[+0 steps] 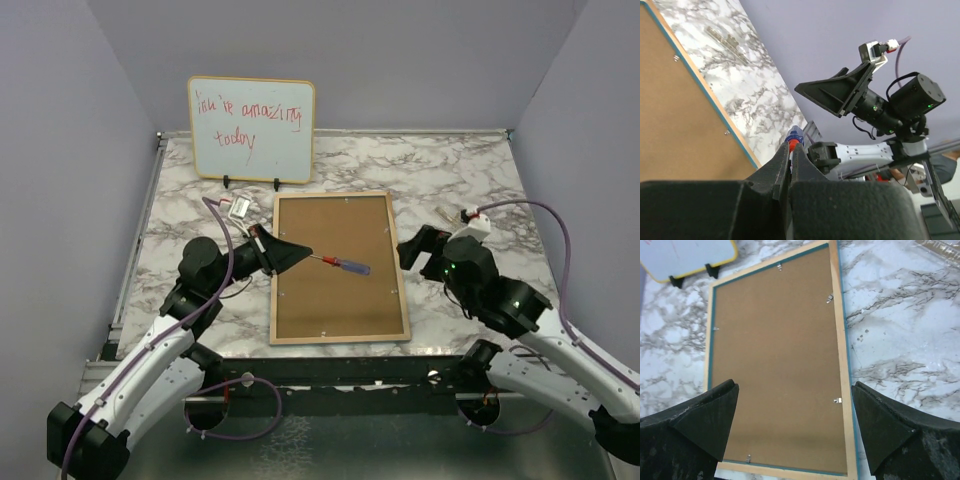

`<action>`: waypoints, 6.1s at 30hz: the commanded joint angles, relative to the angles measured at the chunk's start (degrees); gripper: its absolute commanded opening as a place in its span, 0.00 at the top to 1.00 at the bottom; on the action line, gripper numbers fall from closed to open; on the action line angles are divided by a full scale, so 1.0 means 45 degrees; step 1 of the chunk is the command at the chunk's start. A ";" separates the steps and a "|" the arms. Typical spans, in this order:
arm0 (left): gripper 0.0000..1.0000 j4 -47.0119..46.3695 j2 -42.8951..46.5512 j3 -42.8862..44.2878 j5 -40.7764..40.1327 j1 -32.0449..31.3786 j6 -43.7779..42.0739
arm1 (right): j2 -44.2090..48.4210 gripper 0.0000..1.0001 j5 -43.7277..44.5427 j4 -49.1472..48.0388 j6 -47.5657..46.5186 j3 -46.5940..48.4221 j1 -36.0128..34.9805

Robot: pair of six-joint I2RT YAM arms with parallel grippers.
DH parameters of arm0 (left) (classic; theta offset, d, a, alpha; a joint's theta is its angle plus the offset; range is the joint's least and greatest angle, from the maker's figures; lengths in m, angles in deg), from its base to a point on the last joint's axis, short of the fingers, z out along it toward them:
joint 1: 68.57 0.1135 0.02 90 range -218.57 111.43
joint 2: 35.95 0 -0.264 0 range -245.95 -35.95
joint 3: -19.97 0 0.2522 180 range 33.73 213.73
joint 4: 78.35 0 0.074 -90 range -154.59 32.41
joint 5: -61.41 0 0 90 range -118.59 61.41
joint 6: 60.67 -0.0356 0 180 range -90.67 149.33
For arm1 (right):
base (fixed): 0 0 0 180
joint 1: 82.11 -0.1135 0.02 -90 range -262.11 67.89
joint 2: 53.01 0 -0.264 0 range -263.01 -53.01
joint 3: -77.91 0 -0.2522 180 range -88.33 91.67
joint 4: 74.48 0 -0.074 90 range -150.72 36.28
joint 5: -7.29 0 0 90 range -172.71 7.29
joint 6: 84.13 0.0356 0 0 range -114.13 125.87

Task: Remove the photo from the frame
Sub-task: Pick up the screwdriver from the center of the board.

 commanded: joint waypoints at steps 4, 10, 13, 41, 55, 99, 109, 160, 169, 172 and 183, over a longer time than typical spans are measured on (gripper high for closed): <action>1.00 0.0085 0.0129 -0.0260 -0.1258 -0.0016 0.0130 | -0.4130 0.00 -0.3460 0.1937 -0.2228 0.2620 0.2678; 1.00 0.1109 0.0051 0.0097 -0.1324 -0.0001 -0.0354 | -0.5266 0.00 -0.6835 0.1492 -0.3234 0.3461 0.5390; 1.00 0.1037 -0.0194 0.0066 -0.1243 -0.0011 -0.0269 | -0.5297 0.00 -0.7234 0.1988 -0.2326 0.4340 0.5398; 1.00 -0.3456 -0.0342 -0.1219 -0.1005 -0.0016 0.2523 | -0.0279 0.07 -1.4403 -1.1656 0.3505 -0.3799 0.5387; 1.00 -0.7754 -0.1547 -0.2107 -0.0815 -0.0200 0.4761 | -0.2825 0.12 -1.4931 -1.4375 0.3515 -0.3179 0.3365; 1.00 -0.8935 -0.1386 -0.2963 -0.1760 -0.0426 0.5386 | -0.4683 0.51 -1.5172 -1.6865 0.4423 -0.2684 0.2278; 1.00 -0.8964 -0.1544 -0.2957 -0.1906 -0.0426 0.5428 | -0.5000 0.60 -1.5299 -1.6625 0.4433 -0.2468 0.2207; 1.00 -0.9033 -0.1607 -0.3064 -0.1711 -0.0426 0.5498 | -0.4798 1.00 -1.4692 -1.4785 0.3804 -0.1863 0.2105; 0.60 -0.8895 -0.1756 -0.3177 -0.1603 -0.0426 0.5487 | -0.4794 0.99 -1.4438 -1.3846 0.3547 -0.1623 0.2113; 0.45 -0.8544 -0.1684 -0.3219 -0.1631 -0.0416 0.5366 | -0.4675 0.99 -1.4193 -1.3142 0.3295 -0.1502 0.2102; 0.23 -0.4585 -0.1544 -0.2272 -0.1370 -0.0387 0.3516 | -0.4200 1.00 -1.3832 -1.2042 0.2846 -0.1710 0.2117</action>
